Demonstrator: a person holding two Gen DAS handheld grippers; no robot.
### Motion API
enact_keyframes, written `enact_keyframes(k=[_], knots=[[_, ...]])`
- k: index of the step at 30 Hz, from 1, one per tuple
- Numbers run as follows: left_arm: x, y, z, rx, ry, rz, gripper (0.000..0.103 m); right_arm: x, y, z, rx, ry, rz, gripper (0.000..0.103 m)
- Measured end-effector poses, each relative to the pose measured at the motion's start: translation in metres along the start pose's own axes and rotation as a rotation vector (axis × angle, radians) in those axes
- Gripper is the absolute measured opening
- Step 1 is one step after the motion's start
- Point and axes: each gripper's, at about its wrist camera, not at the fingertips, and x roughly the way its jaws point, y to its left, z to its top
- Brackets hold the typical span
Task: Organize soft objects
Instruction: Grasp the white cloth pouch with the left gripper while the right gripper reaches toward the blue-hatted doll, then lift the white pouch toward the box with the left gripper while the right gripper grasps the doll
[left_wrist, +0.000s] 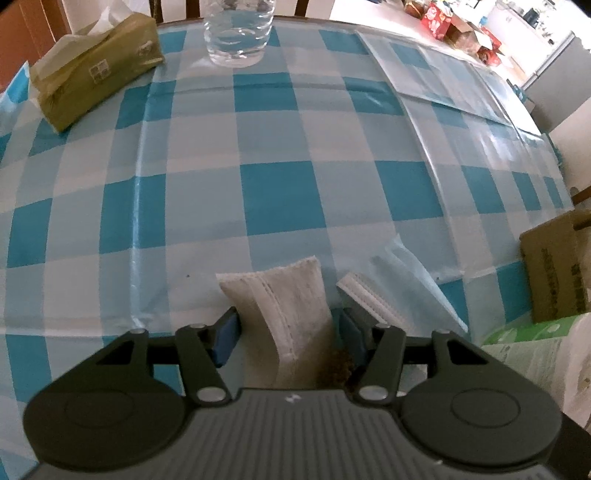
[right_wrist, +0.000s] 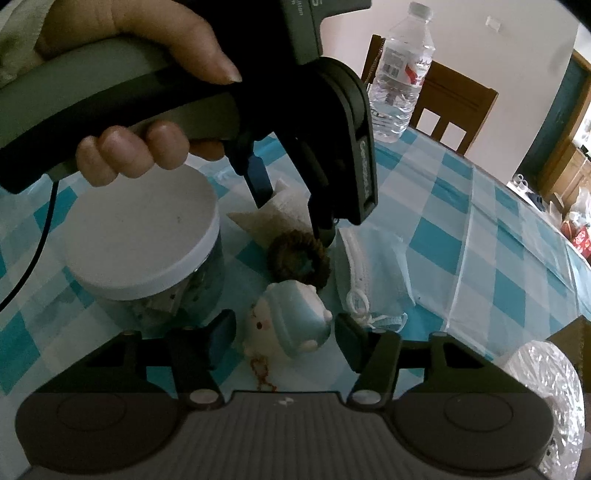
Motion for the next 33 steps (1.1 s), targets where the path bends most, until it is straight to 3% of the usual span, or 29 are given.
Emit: enact_keyframes(k=[13, 33], knots=[[-0.007, 0.005, -0.004, 0.025, -0.025, -0.031, 0.032, 0.004, -0.002, 0.001, 0.026, 0.009, -0.001, 0.055], [-0.061, 0.016, -0.009, 0.085, -0.102, -0.001, 0.031, -0.032, 0.001, 0.003, 0.027, -0.030, -0.007, 0.054]])
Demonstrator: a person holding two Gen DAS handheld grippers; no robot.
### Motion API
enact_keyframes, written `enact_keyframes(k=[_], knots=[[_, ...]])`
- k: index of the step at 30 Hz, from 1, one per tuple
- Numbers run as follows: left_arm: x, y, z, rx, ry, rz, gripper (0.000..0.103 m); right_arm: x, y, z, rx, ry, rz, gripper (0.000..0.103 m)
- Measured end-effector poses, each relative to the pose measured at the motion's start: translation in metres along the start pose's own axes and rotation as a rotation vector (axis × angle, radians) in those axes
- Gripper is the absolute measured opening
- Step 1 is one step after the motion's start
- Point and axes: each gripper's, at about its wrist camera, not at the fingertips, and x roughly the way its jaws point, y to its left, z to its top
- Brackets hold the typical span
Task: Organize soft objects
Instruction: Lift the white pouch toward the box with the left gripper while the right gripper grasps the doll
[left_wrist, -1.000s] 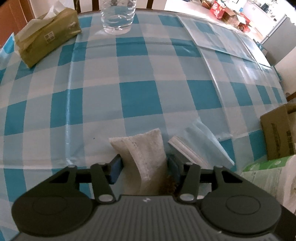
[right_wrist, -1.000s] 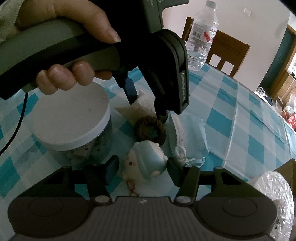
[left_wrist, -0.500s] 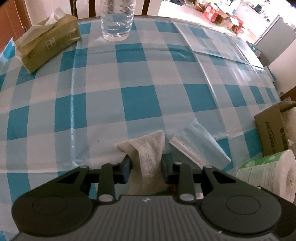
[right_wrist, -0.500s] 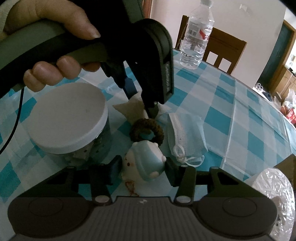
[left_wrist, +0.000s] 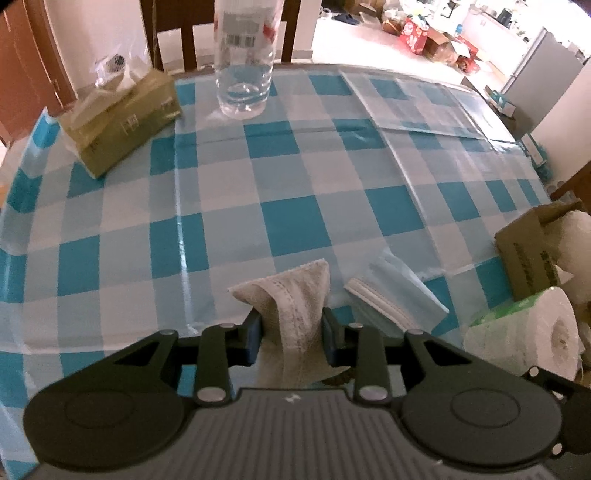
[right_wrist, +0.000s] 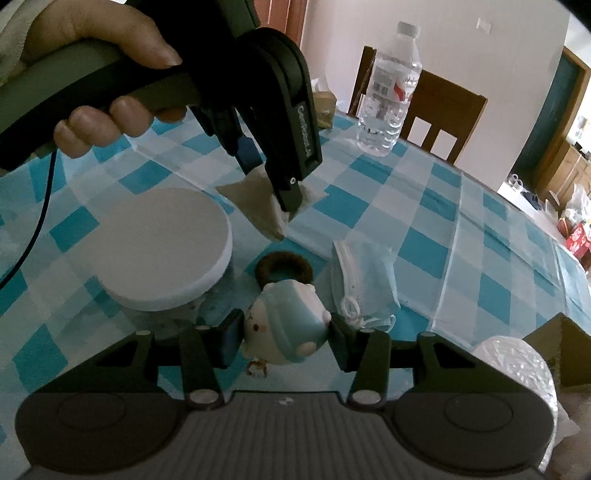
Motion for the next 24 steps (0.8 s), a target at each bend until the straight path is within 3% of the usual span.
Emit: enact_keyframes(k=[11, 24], knots=[[-0.044, -0.015, -0.014, 0.070, -0.029, 0.008, 0.031, -0.044, 0.009, -0.004, -0.002, -0.032, 0.015, 0.054], [-0.103, -0.079, -0.056, 0.186, -0.041, -0.025, 0.031, -0.105, -0.004, -0.045, 0.054, -0.018, 0.037, 0.054]])
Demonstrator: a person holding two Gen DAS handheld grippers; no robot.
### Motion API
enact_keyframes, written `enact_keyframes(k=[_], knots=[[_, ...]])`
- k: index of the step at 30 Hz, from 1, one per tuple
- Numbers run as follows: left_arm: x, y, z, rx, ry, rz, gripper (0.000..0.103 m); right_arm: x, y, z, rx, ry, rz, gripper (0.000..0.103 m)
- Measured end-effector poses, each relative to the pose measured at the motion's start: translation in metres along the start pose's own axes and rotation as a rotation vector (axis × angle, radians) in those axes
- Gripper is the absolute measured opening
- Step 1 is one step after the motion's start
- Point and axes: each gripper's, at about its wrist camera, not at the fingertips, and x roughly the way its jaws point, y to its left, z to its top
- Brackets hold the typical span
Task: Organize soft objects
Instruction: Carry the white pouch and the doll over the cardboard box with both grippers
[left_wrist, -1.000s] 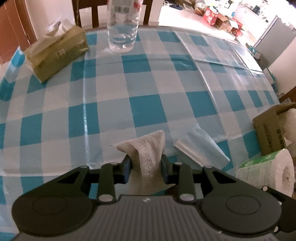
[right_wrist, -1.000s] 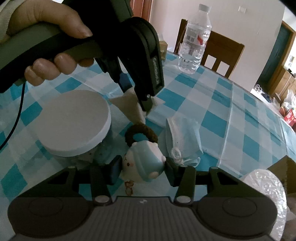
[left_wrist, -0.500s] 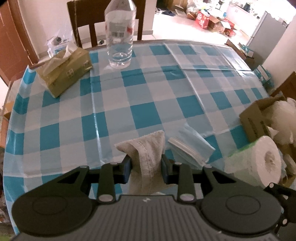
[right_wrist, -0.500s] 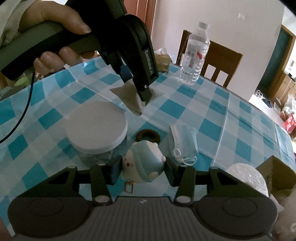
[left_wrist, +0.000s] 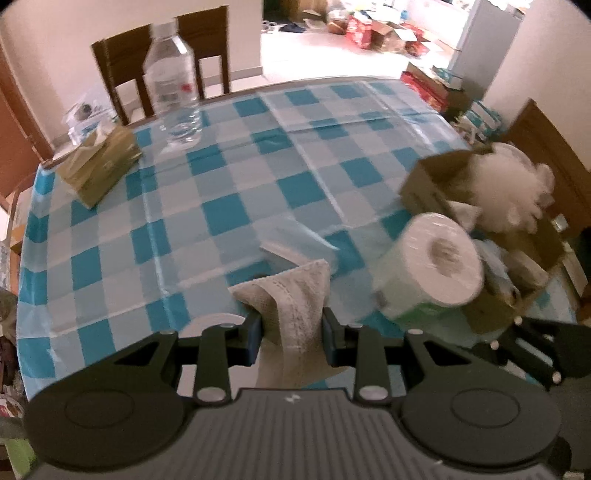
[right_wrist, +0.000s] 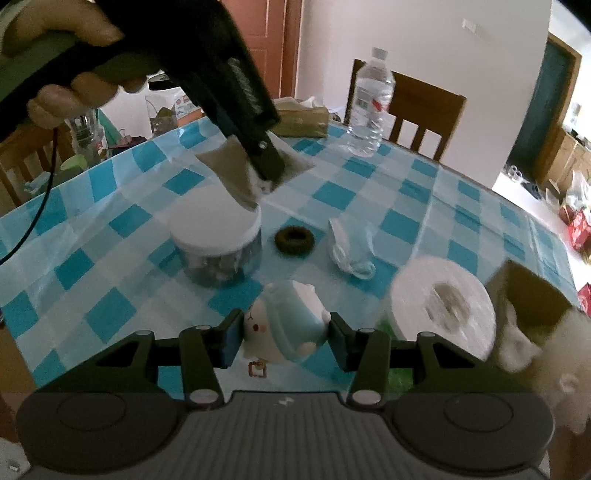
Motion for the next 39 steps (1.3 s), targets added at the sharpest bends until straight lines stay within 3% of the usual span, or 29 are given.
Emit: enact_keyframes(k=[11, 23, 39], knots=[[-0.013, -0.098, -0.017, 0.128, 0.015, -0.107, 0.031, -0.059, -0.046, -0.049, 0.095, 0.023, -0.058, 0.054], [-0.001, -0.197, -0.012, 0.260, 0.023, -0.203, 0.031, -0.101, -0.105, -0.095, 0.195, 0.047, -0.122, 0.054], [0.026, -0.249, 0.021, 0.265, 0.016, -0.216, 0.031, -0.116, -0.209, -0.116, 0.273, 0.021, -0.299, 0.054]])
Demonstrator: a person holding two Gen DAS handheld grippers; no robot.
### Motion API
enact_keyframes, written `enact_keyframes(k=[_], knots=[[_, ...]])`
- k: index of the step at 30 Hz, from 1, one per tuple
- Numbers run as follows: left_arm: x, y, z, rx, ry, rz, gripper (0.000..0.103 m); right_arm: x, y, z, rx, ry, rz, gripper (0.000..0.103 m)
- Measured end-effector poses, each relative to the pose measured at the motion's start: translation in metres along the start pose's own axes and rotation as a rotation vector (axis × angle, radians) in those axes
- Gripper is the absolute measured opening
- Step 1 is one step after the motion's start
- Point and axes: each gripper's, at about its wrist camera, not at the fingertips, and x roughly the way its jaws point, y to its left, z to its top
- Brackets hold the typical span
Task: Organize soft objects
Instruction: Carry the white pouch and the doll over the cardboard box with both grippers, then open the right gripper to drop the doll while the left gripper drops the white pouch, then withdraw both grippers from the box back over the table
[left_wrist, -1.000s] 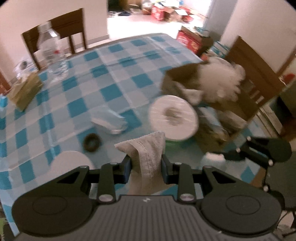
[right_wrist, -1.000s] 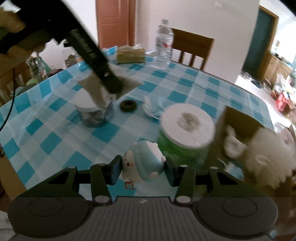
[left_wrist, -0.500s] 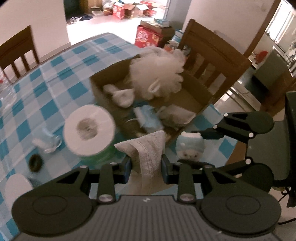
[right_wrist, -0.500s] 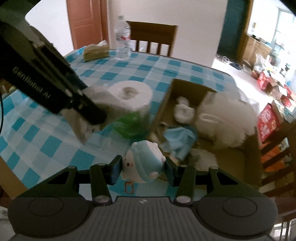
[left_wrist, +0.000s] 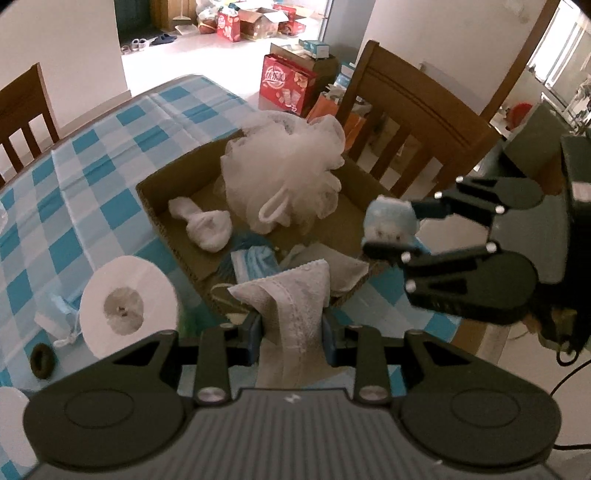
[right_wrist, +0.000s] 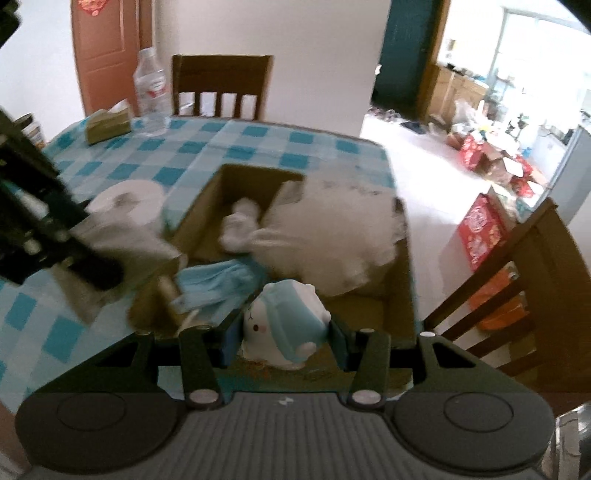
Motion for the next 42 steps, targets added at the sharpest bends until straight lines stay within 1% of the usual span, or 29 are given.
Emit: enact_keyframes(k=[2, 3, 4, 5, 6, 7, 10, 17, 22, 29, 31, 33, 34, 35, 36, 38, 40, 42], knots=[[0.005, -0.001, 0.004, 0.000, 0.003, 0.000, 0.031, 0.007, -0.010, 0.003, 0.009, -0.007, -0.024, 0.056], [0.007, -0.002, 0.006, 0.001, 0.004, 0.001, 0.031, 0.010, -0.015, 0.004, 0.020, -0.006, -0.021, 0.061], [0.008, -0.002, 0.007, 0.005, 0.004, 0.004, 0.031, 0.013, -0.018, 0.005, 0.032, -0.003, -0.017, 0.075], [0.010, -0.003, 0.009, 0.006, 0.006, 0.008, 0.031, 0.014, -0.020, 0.005, 0.040, -0.004, -0.021, 0.082], [0.012, -0.003, 0.010, 0.005, 0.008, 0.010, 0.031, 0.015, -0.021, 0.005, 0.045, -0.011, -0.033, 0.094], [0.014, -0.003, 0.011, 0.003, 0.011, 0.009, 0.031, 0.014, -0.021, 0.004, 0.050, -0.021, -0.041, 0.102], [0.020, -0.003, 0.015, 0.004, 0.018, 0.014, 0.031, 0.010, -0.021, -0.001, 0.073, -0.040, -0.015, 0.103], [0.033, -0.005, 0.028, 0.017, 0.017, 0.047, 0.031, 0.009, -0.021, -0.012, 0.103, -0.012, -0.009, 0.103], [0.045, 0.007, 0.045, 0.000, 0.004, 0.109, 0.031, 0.002, -0.023, -0.015, 0.123, -0.021, -0.008, 0.103], [0.064, 0.036, 0.070, -0.075, -0.035, 0.207, 0.031, -0.003, -0.023, -0.016, 0.128, -0.034, -0.017, 0.103], [0.071, 0.044, 0.077, -0.098, -0.042, 0.225, 0.032, -0.004, -0.023, -0.017, 0.130, -0.033, -0.014, 0.103], [0.076, 0.050, 0.082, -0.118, -0.059, 0.233, 0.040, -0.004, -0.022, -0.018, 0.130, -0.031, -0.014, 0.103], [0.078, 0.053, 0.084, -0.132, -0.074, 0.240, 0.057, -0.004, -0.021, -0.018, 0.129, -0.031, -0.013, 0.103], [0.079, 0.055, 0.085, -0.145, -0.088, 0.255, 0.079, -0.004, -0.020, -0.018, 0.129, -0.029, -0.012, 0.103], [0.079, 0.057, 0.086, -0.155, -0.100, 0.270, 0.085, -0.004, -0.020, -0.019, 0.130, -0.028, -0.011, 0.103], [0.075, 0.055, 0.085, -0.147, -0.134, 0.293, 0.088, -0.005, -0.018, -0.019, 0.130, -0.027, -0.007, 0.103], [0.070, 0.052, 0.084, -0.129, -0.141, 0.284, 0.092, -0.006, -0.016, -0.019, 0.130, -0.028, -0.006, 0.103], [0.062, 0.048, 0.080, -0.110, -0.175, 0.283, 0.096, -0.007, -0.015, -0.018, 0.131, -0.030, -0.002, 0.103]])
